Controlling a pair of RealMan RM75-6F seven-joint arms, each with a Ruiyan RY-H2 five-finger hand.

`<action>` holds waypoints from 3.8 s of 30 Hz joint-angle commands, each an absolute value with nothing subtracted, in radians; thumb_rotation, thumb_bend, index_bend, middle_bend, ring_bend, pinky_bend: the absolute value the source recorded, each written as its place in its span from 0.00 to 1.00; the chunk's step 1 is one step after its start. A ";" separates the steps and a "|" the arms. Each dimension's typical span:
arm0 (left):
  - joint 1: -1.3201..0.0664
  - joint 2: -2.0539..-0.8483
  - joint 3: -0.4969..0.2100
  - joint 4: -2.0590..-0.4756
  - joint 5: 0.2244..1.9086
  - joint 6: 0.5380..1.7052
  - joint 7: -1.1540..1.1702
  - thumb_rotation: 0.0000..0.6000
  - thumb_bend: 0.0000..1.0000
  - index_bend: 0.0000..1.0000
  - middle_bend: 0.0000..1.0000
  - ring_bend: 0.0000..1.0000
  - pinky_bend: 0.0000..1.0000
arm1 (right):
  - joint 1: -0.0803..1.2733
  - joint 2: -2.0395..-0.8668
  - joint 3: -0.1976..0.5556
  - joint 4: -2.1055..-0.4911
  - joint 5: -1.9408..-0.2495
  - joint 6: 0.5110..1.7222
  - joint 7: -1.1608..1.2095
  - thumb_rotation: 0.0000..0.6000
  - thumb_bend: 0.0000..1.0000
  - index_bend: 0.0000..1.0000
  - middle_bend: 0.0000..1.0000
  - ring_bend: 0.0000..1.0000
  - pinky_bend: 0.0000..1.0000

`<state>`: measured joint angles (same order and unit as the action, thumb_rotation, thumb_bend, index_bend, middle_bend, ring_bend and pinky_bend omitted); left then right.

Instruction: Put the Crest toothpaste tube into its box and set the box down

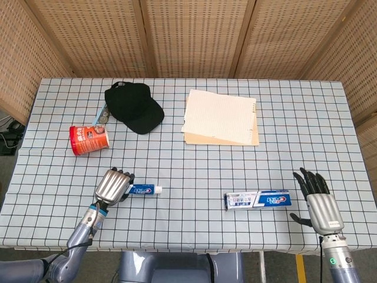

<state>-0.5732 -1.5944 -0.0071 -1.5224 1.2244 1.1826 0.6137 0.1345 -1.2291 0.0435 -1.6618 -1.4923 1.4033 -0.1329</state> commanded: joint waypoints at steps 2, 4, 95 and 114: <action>-0.563 -1.554 -0.007 -1.522 1.270 1.200 0.568 1.00 0.42 0.89 0.59 0.54 0.46 | 0.137 -1.232 0.039 -1.664 -1.496 1.397 -0.137 1.00 0.13 0.07 0.00 0.00 0.00; -0.558 -1.530 -0.008 -1.528 1.291 1.206 0.542 1.00 0.42 0.89 0.59 0.55 0.46 | 0.140 -1.235 0.036 -1.666 -1.497 1.388 -0.140 1.00 0.13 0.08 0.00 0.00 0.00; -0.733 -1.128 -0.370 -1.787 1.180 0.975 0.107 1.00 0.42 0.89 0.60 0.55 0.48 | 0.560 -1.344 0.354 -1.671 -0.993 0.861 0.089 1.00 0.18 0.77 0.58 0.60 0.61; -0.852 -1.129 -0.402 -1.803 1.073 0.903 0.118 1.00 0.42 0.89 0.60 0.55 0.48 | 0.572 -1.357 0.353 -1.558 -1.173 0.850 0.379 1.00 0.25 0.76 0.56 0.54 0.48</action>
<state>-0.8448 -1.1333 -0.3959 -1.7983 1.0818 0.9109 0.1247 0.5701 -1.3560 0.3567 -1.5610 -1.1693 0.8495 0.3752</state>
